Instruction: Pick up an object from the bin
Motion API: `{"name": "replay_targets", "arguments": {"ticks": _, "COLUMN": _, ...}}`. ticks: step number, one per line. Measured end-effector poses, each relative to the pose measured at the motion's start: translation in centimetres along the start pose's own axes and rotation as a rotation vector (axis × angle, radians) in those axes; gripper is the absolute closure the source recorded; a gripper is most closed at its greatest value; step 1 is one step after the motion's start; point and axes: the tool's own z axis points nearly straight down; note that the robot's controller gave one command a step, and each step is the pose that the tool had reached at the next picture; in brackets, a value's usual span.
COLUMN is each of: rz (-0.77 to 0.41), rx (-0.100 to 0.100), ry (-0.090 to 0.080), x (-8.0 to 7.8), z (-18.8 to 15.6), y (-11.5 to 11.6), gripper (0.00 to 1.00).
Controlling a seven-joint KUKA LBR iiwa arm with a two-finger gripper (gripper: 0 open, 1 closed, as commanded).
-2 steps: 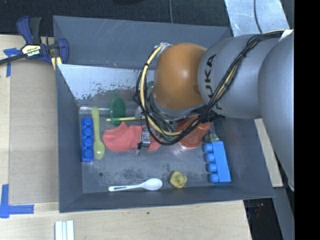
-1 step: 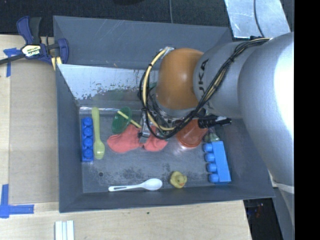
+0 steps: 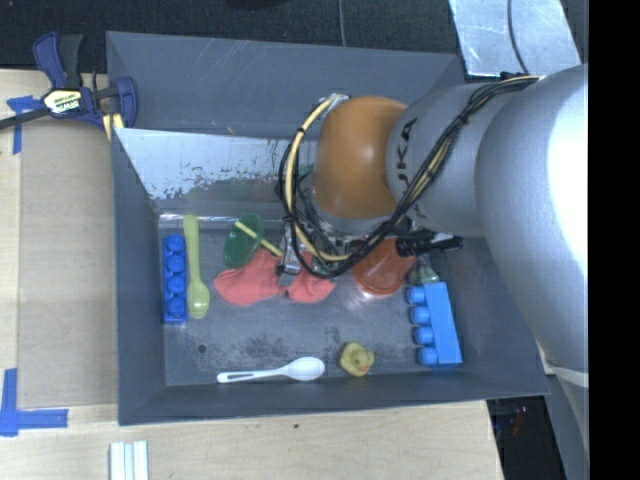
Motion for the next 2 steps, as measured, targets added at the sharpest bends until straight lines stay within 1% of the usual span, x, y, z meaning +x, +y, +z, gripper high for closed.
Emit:
{"name": "replay_targets", "arguments": {"ticks": 1, "rz": 0.04, "rx": 0.002, "ry": 0.004, "x": -0.4, "z": -5.7, "y": -0.1, "gripper": 1.0}}
{"name": "replay_targets", "arguments": {"ticks": 2, "rz": -0.031, "rx": 0.004, "ry": 0.008, "x": 2.9, "z": -13.2, "y": 0.5, "gripper": 1.0}}
